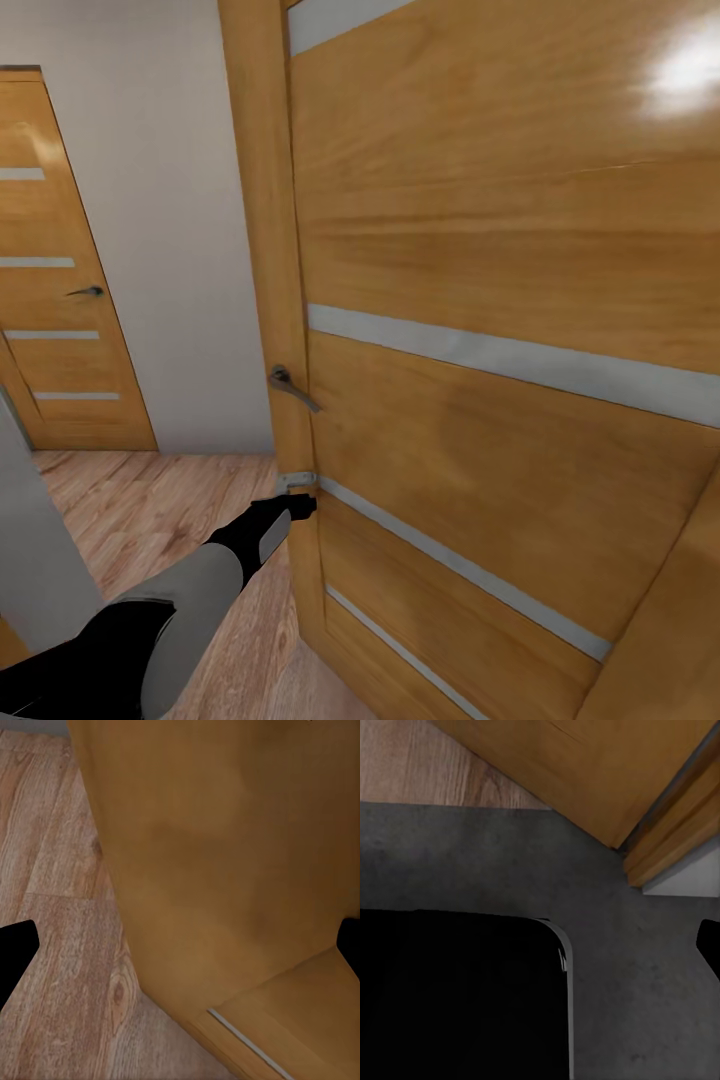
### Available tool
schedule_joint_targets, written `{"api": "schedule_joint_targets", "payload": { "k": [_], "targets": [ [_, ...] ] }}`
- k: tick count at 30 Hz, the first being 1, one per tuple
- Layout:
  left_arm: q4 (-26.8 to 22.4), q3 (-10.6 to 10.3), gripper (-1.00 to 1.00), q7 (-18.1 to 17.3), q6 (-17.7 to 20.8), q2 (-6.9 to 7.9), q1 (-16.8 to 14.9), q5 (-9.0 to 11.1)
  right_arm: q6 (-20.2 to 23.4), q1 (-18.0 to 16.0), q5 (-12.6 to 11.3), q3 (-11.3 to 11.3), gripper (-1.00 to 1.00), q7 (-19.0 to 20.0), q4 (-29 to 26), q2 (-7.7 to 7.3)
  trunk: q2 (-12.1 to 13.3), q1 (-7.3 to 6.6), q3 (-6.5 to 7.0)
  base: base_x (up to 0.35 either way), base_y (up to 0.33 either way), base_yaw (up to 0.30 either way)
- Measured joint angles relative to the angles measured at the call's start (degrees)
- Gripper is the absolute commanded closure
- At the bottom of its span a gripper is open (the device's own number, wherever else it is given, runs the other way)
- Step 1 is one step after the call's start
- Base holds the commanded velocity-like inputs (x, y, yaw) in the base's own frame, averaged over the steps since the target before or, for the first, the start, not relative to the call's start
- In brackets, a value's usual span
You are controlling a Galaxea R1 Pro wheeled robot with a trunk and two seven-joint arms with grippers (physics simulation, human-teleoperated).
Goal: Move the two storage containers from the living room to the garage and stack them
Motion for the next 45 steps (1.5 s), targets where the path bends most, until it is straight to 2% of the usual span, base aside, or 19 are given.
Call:
{"api": "schedule_joint_targets", "payload": {
  "k": [40, 45],
  "targets": [
    [0.04, -0.04, -1.00, 0.03, 0.00, -0.02, -0.01, -0.09, 0.00, 0.00, 0.06, 0.00, -1.00, 0.00, 0.00, 0.00, 0.00, 0.00, 0.00, 0.029, -0.008, 0.000],
    [0.02, 0.04, -1.00, 0.20, 0.06, -0.02, -0.03, -0.79, 0.00, 0.01, 0.06, 0.00, -1.00, 0.00, -0.01, 0.00, 0.00, 0.00, 0.00, 0.000, 0.000, -0.095]
  ]
}}
